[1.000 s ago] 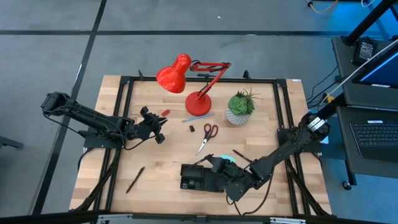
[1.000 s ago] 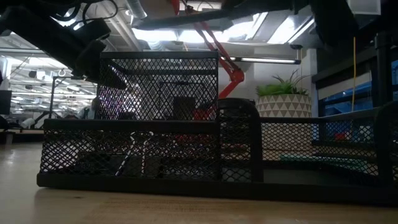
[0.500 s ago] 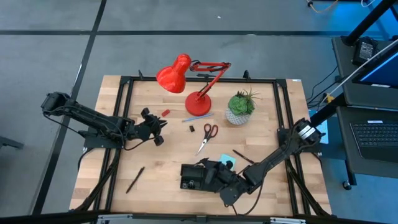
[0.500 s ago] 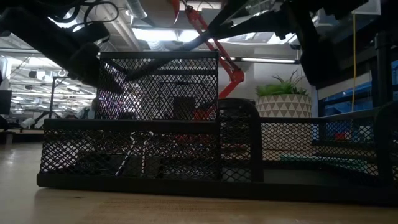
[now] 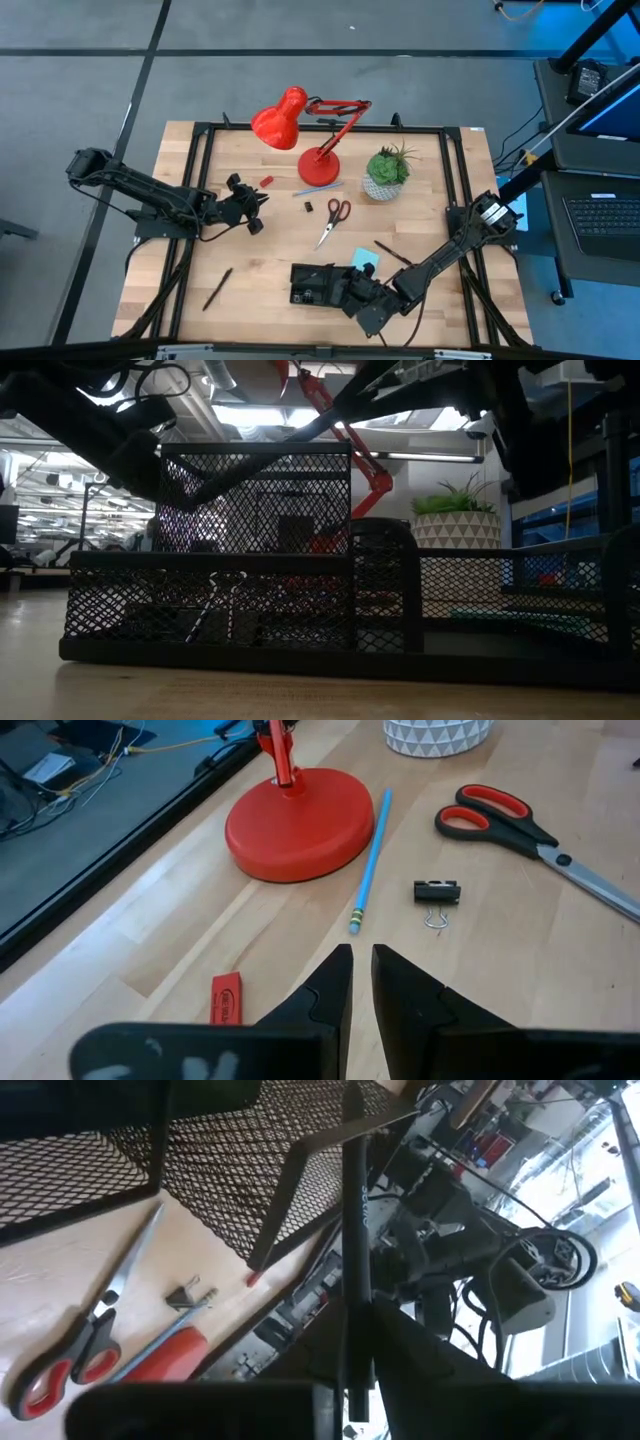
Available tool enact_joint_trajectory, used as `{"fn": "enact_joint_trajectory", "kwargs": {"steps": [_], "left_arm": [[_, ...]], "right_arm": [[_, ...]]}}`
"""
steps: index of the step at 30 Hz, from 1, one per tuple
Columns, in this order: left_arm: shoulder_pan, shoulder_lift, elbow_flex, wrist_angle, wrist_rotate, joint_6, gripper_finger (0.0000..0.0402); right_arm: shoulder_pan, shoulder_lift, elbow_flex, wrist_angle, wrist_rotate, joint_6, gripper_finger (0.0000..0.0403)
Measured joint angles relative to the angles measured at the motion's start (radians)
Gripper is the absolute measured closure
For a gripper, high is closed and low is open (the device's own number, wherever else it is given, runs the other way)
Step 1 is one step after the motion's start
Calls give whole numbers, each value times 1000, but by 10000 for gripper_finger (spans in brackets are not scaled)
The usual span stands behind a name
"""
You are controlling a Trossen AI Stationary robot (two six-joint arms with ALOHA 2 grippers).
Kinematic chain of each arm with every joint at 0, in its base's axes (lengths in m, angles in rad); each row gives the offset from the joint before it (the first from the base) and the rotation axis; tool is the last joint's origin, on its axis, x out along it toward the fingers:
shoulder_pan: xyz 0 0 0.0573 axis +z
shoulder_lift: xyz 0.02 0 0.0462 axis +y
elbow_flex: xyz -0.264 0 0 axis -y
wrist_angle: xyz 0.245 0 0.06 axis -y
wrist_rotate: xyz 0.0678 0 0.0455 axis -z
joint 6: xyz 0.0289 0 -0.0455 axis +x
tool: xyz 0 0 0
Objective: Pick and place office supplies into organizer
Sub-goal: Put the top left black pen into the black desk organizer
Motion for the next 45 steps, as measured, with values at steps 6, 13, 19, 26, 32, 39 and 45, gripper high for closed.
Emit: {"fn": "enact_joint_trajectory", "kwargs": {"steps": [6, 13, 19, 26, 32, 39, 45], "left_arm": [[0, 0, 0, 0, 0, 0, 365], [0, 0, 0, 0, 0, 0, 362], [0, 0, 0, 0, 1, 0, 364], [0, 0, 0, 0, 3, 0, 366], [0, 0, 0, 0, 3, 0, 366], [0, 0, 0, 0, 3, 0, 363], [0, 0, 0, 0, 3, 0, 362]], "right_arm": [[0, 0, 0, -9, -49, 47, 359], [-2, 32, 0, -8, -53, 46, 359], [-2, 37, -1, -7, -55, 99, 359], [-2, 37, -1, -7, -55, 124, 359], [-2, 37, -1, -6, -75, 114, 359], [-2, 37, -1, 0, -93, 71, 347], [-2, 37, 0, 6, -95, 73, 316]]}}
